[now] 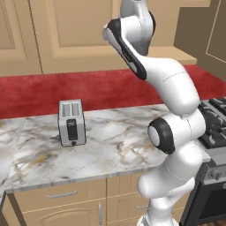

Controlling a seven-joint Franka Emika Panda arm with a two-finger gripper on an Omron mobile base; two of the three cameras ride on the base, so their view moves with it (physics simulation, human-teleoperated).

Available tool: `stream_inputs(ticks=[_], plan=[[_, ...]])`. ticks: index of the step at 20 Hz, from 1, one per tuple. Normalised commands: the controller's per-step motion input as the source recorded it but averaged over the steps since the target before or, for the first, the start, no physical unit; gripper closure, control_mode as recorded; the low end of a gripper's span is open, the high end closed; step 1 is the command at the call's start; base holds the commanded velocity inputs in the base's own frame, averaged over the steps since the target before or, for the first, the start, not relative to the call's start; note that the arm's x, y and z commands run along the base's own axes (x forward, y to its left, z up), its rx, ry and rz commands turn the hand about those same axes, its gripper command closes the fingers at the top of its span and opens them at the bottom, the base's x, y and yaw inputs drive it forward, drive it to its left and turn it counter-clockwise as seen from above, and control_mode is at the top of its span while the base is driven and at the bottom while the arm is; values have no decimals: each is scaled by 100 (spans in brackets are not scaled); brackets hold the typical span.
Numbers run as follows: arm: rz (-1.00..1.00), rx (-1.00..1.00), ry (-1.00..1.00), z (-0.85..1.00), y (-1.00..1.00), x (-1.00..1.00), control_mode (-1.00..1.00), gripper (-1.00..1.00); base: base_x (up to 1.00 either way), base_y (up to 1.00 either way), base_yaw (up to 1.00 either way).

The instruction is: Open the cabinet, pick the kettle from the cabinet, and place it in the sink.

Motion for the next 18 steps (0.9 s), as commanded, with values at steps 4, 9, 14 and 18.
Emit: stream_inputs(ticks=[4, 9, 14, 18], plan=[[-10, -2, -12, 14, -9, 9, -100, -100, 0, 0, 0], [-9, 0, -15, 8, -7, 10, -100, -100, 0, 0, 0], [-9, 0, -5, 9, 0, 29, -100, 100, 0, 0, 0], [-5, 0, 0, 8, -2, 39, -100, 100, 0, 0, 0]])
